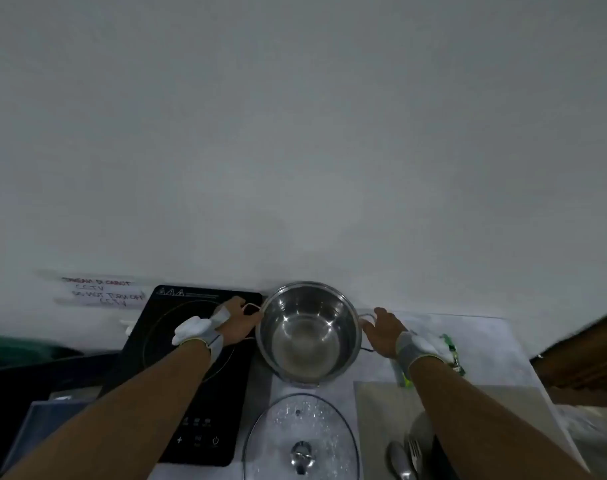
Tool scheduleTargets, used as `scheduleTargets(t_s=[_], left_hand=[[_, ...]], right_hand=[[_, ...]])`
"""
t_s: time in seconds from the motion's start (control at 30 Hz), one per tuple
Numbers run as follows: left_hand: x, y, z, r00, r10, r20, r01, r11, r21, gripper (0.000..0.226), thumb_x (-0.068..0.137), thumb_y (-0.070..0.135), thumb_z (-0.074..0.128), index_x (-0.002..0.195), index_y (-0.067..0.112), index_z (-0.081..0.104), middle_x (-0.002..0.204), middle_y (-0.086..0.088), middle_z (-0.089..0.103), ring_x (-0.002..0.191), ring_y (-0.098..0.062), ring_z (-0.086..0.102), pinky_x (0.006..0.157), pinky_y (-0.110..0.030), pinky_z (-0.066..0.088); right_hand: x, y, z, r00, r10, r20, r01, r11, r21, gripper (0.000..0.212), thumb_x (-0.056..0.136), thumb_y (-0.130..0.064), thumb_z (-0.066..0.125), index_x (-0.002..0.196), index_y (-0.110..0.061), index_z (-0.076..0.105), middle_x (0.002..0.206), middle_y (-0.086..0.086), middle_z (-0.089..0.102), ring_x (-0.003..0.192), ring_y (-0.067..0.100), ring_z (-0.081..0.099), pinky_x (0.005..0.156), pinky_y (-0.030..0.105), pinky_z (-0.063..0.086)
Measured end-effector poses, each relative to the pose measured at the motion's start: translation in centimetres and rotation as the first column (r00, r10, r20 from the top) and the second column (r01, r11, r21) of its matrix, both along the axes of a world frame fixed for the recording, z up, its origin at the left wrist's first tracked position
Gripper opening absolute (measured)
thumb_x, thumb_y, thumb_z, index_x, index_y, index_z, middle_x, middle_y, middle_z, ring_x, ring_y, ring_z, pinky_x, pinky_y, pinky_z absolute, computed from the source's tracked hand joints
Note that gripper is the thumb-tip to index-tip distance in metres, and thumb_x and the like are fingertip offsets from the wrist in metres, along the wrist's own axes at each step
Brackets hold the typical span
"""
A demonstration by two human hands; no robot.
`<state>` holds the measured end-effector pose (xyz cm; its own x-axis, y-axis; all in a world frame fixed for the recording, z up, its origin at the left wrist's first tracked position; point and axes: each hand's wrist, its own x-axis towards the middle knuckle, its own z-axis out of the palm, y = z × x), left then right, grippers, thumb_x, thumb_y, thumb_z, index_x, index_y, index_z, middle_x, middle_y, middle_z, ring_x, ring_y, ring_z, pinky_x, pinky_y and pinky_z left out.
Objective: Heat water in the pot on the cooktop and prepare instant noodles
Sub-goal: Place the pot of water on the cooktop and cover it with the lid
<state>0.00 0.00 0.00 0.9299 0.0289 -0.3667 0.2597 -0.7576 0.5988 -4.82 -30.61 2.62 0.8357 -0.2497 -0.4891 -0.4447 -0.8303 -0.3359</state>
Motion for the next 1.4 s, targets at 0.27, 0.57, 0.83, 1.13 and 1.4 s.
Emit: scheduleTargets(t_s=[0.27,0.57,0.83,1.13,1.4], left_hand=[[3.3,-0.9,-1.6,0.989,0.099,-0.106,-0.095,0.995,0.041,0.052,0.09,0.04,0.06,0.12,-0.003,0.059,0.12,-0.02,0.063,0.107,-0.033,0.061,0.078,-0.028,0.042],[4.2,-1.9,-2.3,0.943,0.196,-0.267,-0.24,0.961,-0.14,0.02,0.1,0.011,0.037,0.082,0.018,0.041,0.07,-0.011,0.051,0.055,-0.024,0.049,0.053,-0.027,0.043],[3.9,-0.9,-2.5,0.856,0.269,-0.442,-0.403,0.882,-0.245,0.026,0.099,0.021,0.041,0.092,0.003,0.057,0.073,-0.011,0.054,0.054,-0.02,0.051,0.055,-0.033,0.055],[3.6,-1.2,-2.1,0.835,0.311,-0.453,-0.463,0.843,-0.274,0.02,0.1,0.016,0.04,0.095,0.003,0.055,0.075,-0.013,0.052,0.058,-0.024,0.051,0.052,-0.036,0.052],[2.9,-1.6,-0.6,0.856,0.301,-0.419,-0.447,0.838,-0.312,0.022,0.102,0.015,0.038,0.09,0.004,0.053,0.075,-0.012,0.049,0.062,-0.025,0.049,0.055,-0.038,0.052]], right_hand=[[3.7,-1.4,-2.7,0.993,-0.069,-0.1,0.069,0.998,-0.001,0.058,0.102,-0.046,0.03,0.146,-0.009,0.033,0.147,0.015,0.047,0.133,0.034,0.048,0.109,0.043,0.037],[5.3,-1.1,-4.1,0.941,-0.257,-0.221,0.3,0.935,0.189,0.044,0.102,-0.034,0.034,0.108,0.003,0.057,0.095,0.024,0.071,0.075,0.036,0.075,0.069,0.049,0.063],[5.7,-2.0,-6.1,0.885,-0.394,-0.249,0.456,0.845,0.28,0.051,0.102,-0.037,0.036,0.085,0.004,0.062,0.069,0.021,0.066,0.059,0.034,0.07,0.061,0.045,0.062],[5.5,-1.7,-6.6,0.861,-0.468,-0.197,0.508,0.808,0.3,0.049,0.102,-0.04,0.033,0.08,-0.002,0.054,0.062,0.014,0.057,0.054,0.027,0.057,0.065,0.039,0.058],[5.1,-1.6,-5.6,0.861,-0.486,-0.149,0.508,0.82,0.264,0.049,0.102,-0.039,0.033,0.075,-0.002,0.051,0.062,0.015,0.058,0.055,0.028,0.058,0.065,0.039,0.058]])
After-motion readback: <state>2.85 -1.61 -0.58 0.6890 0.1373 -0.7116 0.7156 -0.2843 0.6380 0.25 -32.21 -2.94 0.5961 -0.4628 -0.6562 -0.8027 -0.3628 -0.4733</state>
